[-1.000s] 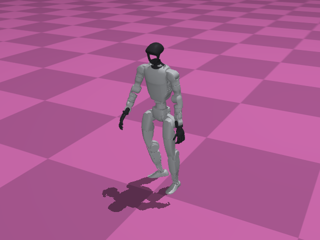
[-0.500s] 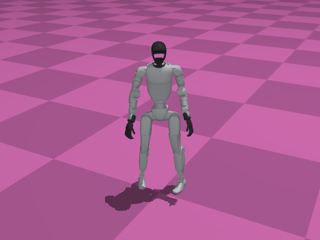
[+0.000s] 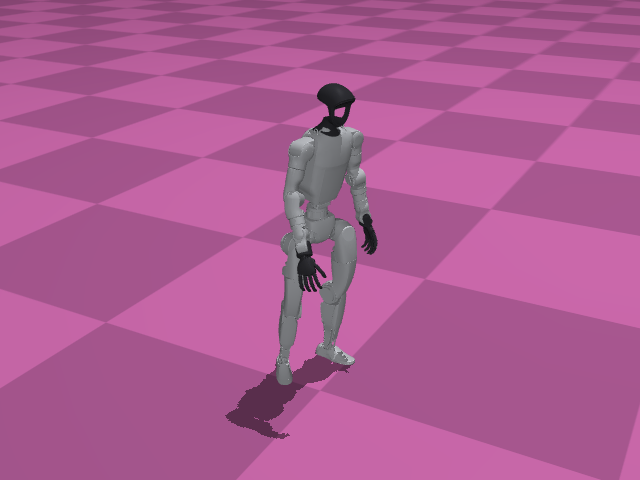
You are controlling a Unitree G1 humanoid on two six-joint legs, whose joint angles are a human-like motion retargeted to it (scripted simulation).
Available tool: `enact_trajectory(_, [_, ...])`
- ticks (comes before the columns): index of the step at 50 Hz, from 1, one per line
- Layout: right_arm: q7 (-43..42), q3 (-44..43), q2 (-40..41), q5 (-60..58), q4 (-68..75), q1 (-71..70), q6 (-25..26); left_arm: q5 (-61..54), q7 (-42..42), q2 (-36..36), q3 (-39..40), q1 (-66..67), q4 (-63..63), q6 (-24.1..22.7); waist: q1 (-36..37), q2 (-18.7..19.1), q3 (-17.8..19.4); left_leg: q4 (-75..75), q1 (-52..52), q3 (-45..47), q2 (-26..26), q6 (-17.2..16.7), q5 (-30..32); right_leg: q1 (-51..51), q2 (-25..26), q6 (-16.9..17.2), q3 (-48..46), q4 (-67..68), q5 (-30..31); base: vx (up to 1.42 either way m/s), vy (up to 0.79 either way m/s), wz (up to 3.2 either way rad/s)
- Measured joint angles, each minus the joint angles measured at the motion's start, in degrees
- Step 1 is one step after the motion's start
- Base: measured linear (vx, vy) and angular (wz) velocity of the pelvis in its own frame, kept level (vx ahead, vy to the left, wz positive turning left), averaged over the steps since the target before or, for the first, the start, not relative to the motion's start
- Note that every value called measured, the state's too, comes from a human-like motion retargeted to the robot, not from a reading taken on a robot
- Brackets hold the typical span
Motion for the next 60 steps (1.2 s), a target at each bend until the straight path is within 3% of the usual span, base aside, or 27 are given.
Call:
enact_trajectory(4, [-1.19,-0.79,0.24,1.66,0.31,0.06,-0.53,0.18,0.0,0.72,-1.49,0.9,-2.65,-1.05,-0.52,1.84,2.34,0.18,1.23,-6.26,1.11,0.1,0.44,-2.26,0.01,-4.72,5.13,10.72,-2.55,0.02,0.1,1.35])
enact_trajectory(9, [-2.2,-0.24,0.65,1.94,0.44,0.61,-1.32,0.64,0.71,1.64,-2.22,1.57,-5.72,-1.74,-1.13,2.73,3.32,2.31,0.88,-13.35,1.08,0.23,0.68,-7.01,1.13,-5.85,15.64,21.14,-7.56,0.04,0.04,1.26])
enact_trajectory(15, [-1.35,0.21,0.37,1.26,-0.5,2.26,-1.19,-0.44,1.46,2.04,-2.63,1.71,-8.53,-2.2,-2.47,2.24,3.22,3.12,0.23,-22.46,-1.13,0.57,1.36,-6.02,5.02,-3.17,29.25,13.41,-7.3,0.05,-0.04,1.39])
enact_trajectory(20, [-0.74,0.76,0.7,1.03,-0.56,3.33,-0.71,-0.71,1.71,2.33,-3.03,0.82,-10.17,-2.97,-1.84,-0.38,3.26,1.45,-0.19,-28.94,-4.46,0.41,2.57,-3.78,7.06,-0.07,41.58,3.09,-1.83,0.0,-0.13,1.27])
enact_trajectory(25, [0.62,1.77,0.61,0.38,-0.48,3.71,-1.1,1.31,1.61,1.65,-1.76,-0.85,-10.56,-3.54,1.75,-1.01,3.53,-1.96,-1.01,-34.13,-5.03,-0.99,5.01,-2.94,5.37,-0.59,36.07,-0.31,-0.19,-0.06,-0.16,0.94])
enact_trajectory(29, [1.99,2.48,-0.44,-0.96,-1.01,4.41,-1.48,3.07,1.68,0.49,-0.85,-1.8,-10.3,-3.86,4.19,-0.9,3.69,-4.05,-2.51,-34.59,-4.78,-0.54,6.41,-2.62,4.05,1.26,30.36,-2.41,0.96,-0.1,-0.15,1.17])
enact_trajectory(37, [2.71,3.55,-1.67,-2.78,2.33,2.08,1.78,4.26,-0.09,0.09,-1.03,-3.9,-9.34,-1.03,5.43,-2.31,4.05,1.8,-6.29,0.96,-2.02,3.55,3.48,-3.74,-0.09,2.66,16.74,-2.85,1.6,-0.1,-0.09,1.61])
enact_trajectory(43, [2.02,2.86,-0.9,-2.59,3.84,0.89,2.22,5.1,-0.67,0.9,0.6,-2.89,-7.09,-0.12,5.62,-3.45,2.21,6.13,-5.65,6.87,-1.68,2.86,-1.22,-3.17,-1.83,3.47,7.24,-3.93,1.5,-0.04,0.02,1.46])
enact_trajectory(48, [1.8,1.21,-0.98,-2.05,1.28,0.74,1.64,5.11,-0.87,1.2,2.21,-2.21,-5.29,0.66,4.01,-2.7,0.19,7.6,-4.06,16.79,1.5,1.0,-2.1,-1.85,-1.7,3.43,-1.98,-4.59,0.95,-0.02,0.12,1.66])
enact_trajectory(52, [2.21,1.0,-1.79,-1.66,-0.81,-0.19,0.96,4.52,-1.39,0.87,2.11,-2.45,-4.2,0.92,2.46,-0.61,0.42,4.84,-3.34,13.55,2.1,-1.24,-1.91,0.31,-1.17,1.88,-9.14,-3.42,0.6,-0.01,0.18,1.61])
enact_trajectory(55, [2.14,1.36,-2.27,-1.28,-1.55,-1.08,0.51,3.95,-1.46,0.78,0.92,-2.67,-3.99,0.92,1.15,1.69,1.94,2.64,-2.21,7.02,2.46,-2.16,-1.14,0.96,-1.36,-2.81,-10.32,2.08,-0.47,0.0,0.18,1.65])
enact_trajectory(58, [1.53,2.07,-2.24,-1.13,-1.68,-1.73,-0.21,3.62,-0.83,1.03,-0.28,-3.08,-4.08,0.38,-0.45,3.36,3.95,1.86,-0.73,0.9,2.73,-2.29,-0.59,-2.77,-1.65,-6.68,-1.35,13.71,-3.73,0.02,0.14,1.8])
enact_trajectory(60, [0.83,2.71,-1.96,-1.28,-1.57,-1.83,-0.84,3.29,-0.05,1.3,-0.76,-3.25,-4.33,-0.27,-1.52,3.55,4.94,1.85,-0.13,-3.11,2.17,-2.22,-0.39,-6.39,-0.86,-6.81,7.05,20.86,-5.81,0.04,0.1,1.85])
